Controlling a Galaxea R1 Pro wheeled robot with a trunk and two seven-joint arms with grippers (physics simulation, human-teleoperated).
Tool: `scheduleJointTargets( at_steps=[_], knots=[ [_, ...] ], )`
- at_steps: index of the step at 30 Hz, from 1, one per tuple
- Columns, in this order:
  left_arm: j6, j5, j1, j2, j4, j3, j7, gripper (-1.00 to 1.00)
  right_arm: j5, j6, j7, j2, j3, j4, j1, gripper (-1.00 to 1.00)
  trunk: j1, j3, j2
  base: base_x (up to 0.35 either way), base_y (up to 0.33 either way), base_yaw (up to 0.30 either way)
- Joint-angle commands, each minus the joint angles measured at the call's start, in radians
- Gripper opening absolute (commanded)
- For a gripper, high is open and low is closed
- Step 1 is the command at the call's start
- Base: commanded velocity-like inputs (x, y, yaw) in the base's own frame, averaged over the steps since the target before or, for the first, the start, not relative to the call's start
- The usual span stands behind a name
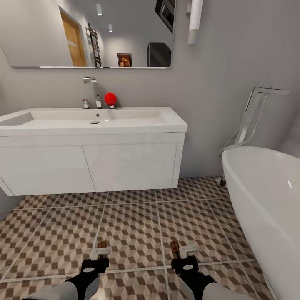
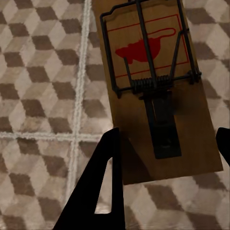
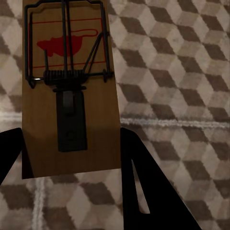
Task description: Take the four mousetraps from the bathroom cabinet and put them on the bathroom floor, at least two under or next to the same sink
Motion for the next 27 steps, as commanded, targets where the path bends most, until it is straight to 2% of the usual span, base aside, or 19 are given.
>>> scheduleJointTargets(
  at_steps=[1,7,16,27],
  knots=[
    [-0.003,0.011,0.001,0.000,0.001,-0.009,0.004,-1.00,0.002,-0.002,-0.008,0.000,0.003,0.001,-0.001,-1.00,0.000,-0.001,0.000,0.000,0.000,0.000],
    [0.000,0.049,0.006,0.000,0.001,-0.009,0.004,-1.00,0.000,-0.007,0.013,0.000,0.000,0.015,0.000,-1.00,0.000,-0.001,0.000,0.000,0.000,0.000],
    [0.000,0.056,0.027,0.002,0.001,-0.009,0.004,-1.00,-0.002,-0.021,0.055,0.000,-0.001,0.041,0.001,-1.00,0.000,-0.001,0.000,0.000,0.000,0.000],
    [-0.007,0.054,0.028,-0.001,-0.004,-0.011,0.018,-1.00,0.000,-0.039,0.057,0.000,0.000,0.040,0.000,-1.00,0.000,-0.001,0.000,0.000,0.000,0.000]
  ],
)
